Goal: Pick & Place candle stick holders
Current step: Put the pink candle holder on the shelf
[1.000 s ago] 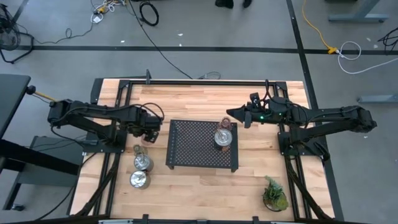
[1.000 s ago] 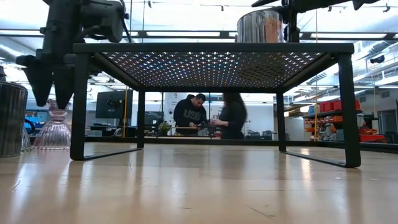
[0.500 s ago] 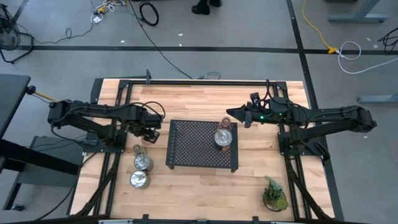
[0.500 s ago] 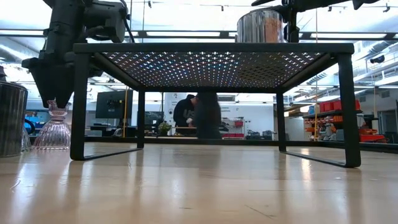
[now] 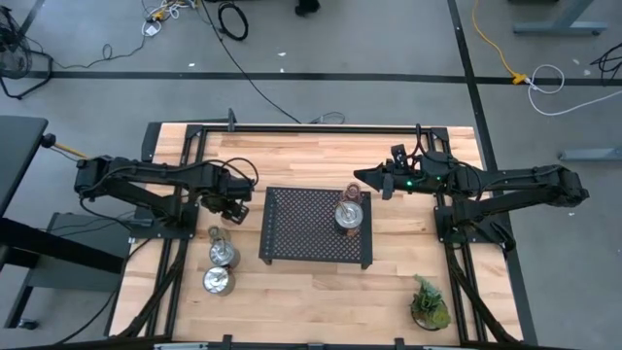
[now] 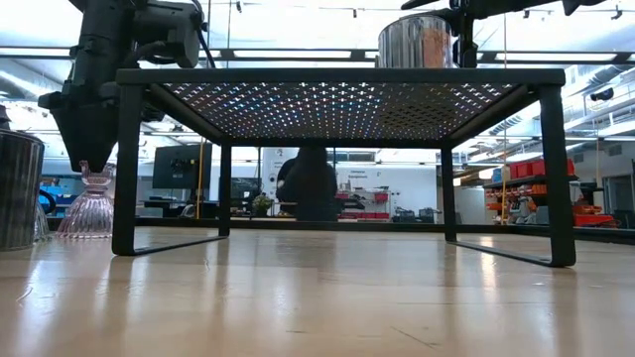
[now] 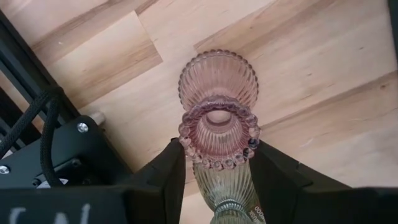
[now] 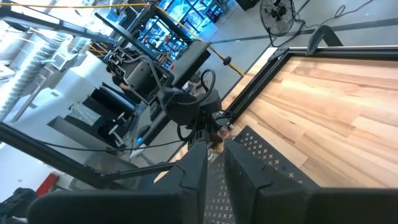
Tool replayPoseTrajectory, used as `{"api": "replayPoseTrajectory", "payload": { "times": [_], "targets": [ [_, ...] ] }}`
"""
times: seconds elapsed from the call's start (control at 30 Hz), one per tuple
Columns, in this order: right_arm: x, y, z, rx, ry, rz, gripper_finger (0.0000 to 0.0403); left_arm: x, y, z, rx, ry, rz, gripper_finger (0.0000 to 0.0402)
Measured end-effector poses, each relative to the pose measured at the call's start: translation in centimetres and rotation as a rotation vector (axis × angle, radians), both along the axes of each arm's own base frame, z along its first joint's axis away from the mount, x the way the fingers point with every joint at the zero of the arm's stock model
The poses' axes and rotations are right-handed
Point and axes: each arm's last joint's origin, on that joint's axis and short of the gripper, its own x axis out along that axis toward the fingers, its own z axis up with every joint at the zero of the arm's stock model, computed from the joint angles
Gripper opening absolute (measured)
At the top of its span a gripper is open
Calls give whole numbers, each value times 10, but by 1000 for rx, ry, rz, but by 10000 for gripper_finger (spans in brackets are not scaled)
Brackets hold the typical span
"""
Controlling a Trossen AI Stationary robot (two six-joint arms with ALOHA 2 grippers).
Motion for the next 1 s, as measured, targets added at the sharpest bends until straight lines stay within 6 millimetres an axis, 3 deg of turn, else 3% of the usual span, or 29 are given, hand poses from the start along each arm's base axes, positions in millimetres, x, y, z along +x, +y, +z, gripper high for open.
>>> {"api": "replayPoseTrajectory", "payload": {
  "times": [0.23, 0.63, 0.83, 1.0],
  "targets": [
    [0, 0, 0, 0, 0, 0, 52, 3, 0, 11, -8, -16, -23, 157],
    [0, 0, 0, -2, 2, 0, 52, 4, 1, 50, 8, -2, -63, 156],
    [0, 0, 0, -9, 5, 0, 52, 8, 0, 80, -8, -63, -72, 156],
    [0, 0, -1, -9, 8, 0, 52, 13, -2, 118, -28, -207, -128, 156]
  ]
}}
